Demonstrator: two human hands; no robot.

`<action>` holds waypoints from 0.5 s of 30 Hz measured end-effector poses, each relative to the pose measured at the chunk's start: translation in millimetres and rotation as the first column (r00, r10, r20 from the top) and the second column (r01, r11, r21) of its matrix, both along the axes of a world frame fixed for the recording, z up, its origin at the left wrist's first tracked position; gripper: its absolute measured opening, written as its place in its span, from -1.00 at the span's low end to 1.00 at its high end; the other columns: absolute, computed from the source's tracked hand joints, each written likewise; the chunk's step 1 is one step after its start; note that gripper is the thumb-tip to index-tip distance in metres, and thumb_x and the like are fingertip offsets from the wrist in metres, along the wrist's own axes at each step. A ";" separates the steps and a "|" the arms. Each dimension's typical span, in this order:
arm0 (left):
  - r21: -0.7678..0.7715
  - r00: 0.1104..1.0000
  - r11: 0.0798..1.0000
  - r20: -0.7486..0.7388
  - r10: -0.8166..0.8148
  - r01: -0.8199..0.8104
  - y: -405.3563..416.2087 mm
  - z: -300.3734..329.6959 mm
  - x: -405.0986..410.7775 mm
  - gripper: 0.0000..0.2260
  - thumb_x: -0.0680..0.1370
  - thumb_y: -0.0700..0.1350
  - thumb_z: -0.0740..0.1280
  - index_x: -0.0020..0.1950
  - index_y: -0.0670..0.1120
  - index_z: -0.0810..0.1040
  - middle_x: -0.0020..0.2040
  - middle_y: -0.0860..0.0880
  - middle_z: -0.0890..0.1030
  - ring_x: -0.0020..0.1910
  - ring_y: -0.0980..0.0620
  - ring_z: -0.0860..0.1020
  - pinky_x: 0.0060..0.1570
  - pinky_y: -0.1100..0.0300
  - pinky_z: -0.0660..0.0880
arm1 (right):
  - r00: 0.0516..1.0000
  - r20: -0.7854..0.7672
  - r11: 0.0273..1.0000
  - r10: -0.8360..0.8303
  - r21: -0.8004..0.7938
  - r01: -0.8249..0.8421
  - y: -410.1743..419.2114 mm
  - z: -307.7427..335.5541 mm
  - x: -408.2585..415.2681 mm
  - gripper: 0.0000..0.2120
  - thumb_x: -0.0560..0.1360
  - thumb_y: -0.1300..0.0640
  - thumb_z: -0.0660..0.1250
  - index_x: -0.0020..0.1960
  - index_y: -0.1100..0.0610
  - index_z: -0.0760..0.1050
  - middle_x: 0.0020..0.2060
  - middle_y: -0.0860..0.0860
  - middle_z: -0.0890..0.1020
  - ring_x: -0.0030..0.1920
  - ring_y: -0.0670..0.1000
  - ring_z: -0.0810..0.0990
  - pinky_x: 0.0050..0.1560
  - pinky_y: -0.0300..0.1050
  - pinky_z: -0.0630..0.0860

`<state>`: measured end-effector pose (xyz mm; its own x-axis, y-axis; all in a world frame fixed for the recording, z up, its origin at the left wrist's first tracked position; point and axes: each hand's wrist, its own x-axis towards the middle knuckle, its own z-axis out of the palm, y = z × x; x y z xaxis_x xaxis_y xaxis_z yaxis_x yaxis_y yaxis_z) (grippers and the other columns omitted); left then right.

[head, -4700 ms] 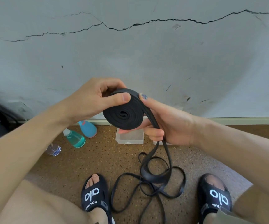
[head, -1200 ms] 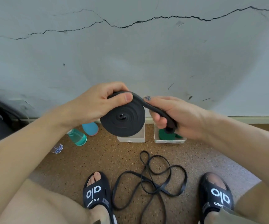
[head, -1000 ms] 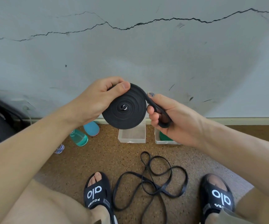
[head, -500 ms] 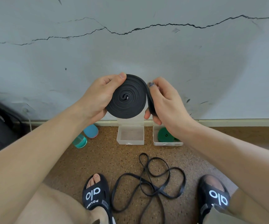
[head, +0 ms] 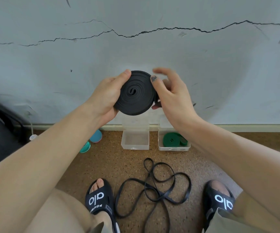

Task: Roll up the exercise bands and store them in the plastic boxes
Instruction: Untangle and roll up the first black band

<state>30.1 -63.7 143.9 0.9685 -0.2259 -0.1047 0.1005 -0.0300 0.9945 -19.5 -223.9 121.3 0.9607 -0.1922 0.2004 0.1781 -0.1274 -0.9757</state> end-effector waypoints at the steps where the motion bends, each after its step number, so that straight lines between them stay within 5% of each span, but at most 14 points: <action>1: -0.022 1.000 1.000 -0.004 0.017 -0.017 -1.9 0.8 -0.1 -0.67 0.71 0.02 0.20 0.06 -0.17 0.67 -0.02 -0.14 0.73 -0.03 -0.06 0.71 0.00 0.09 0.64 | 0.999 0.026 0.999 -0.024 -0.026 0.025 1.7 0.4 -0.3 -0.79 0.69 0.03 0.23 0.27 0.01 0.52 -0.29 -0.01 0.55 -0.29 -0.09 0.57 -0.25 -0.07 0.67; 6: -0.123 0.992 0.985 -0.038 0.117 -0.121 -9.9 0.3 -0.1 -0.67 0.69 0.01 0.24 0.14 -0.22 0.65 0.13 -0.25 0.70 0.12 -0.17 0.68 0.21 -0.11 0.60 | 0.991 0.055 0.991 -0.125 -0.050 0.128 16.6 1.1 -7.5 -0.80 0.73 0.06 0.10 0.15 0.07 0.49 -0.23 -0.05 0.59 -0.40 -0.10 0.61 -0.38 -0.12 0.60; 12: -0.172 0.957 0.948 -0.161 0.243 -0.270 -9.1 -12.0 4.8 -0.71 0.66 0.03 0.29 0.11 -0.17 0.64 0.01 -0.18 0.72 -0.10 -0.13 0.70 -0.32 0.08 0.60 | 0.992 -0.042 0.990 -0.122 0.060 0.125 50.5 -1.3 -1.8 -0.88 0.70 0.02 0.17 0.19 0.04 0.34 0.00 0.03 0.60 -0.20 0.13 0.70 -0.44 -0.20 0.54; 15: -0.135 0.920 0.924 -0.226 0.322 -0.357 -0.1 -30.3 15.4 -0.78 0.64 -0.01 0.33 0.02 -0.15 0.62 -0.03 -0.15 0.71 -0.12 -0.09 0.70 -0.24 0.10 0.62 | 0.985 -0.136 0.993 -0.107 0.032 0.112 66.3 -23.0 6.8 -0.83 0.69 -0.02 0.17 0.23 0.00 0.28 0.02 0.06 0.60 -0.29 0.13 0.67 -0.49 -0.20 0.50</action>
<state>45.6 -63.8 113.6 0.9539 0.0814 -0.2890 0.2673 0.2084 0.9408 -12.6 -157.6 98.3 0.9510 -0.3029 0.0618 0.0326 -0.1003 -0.9944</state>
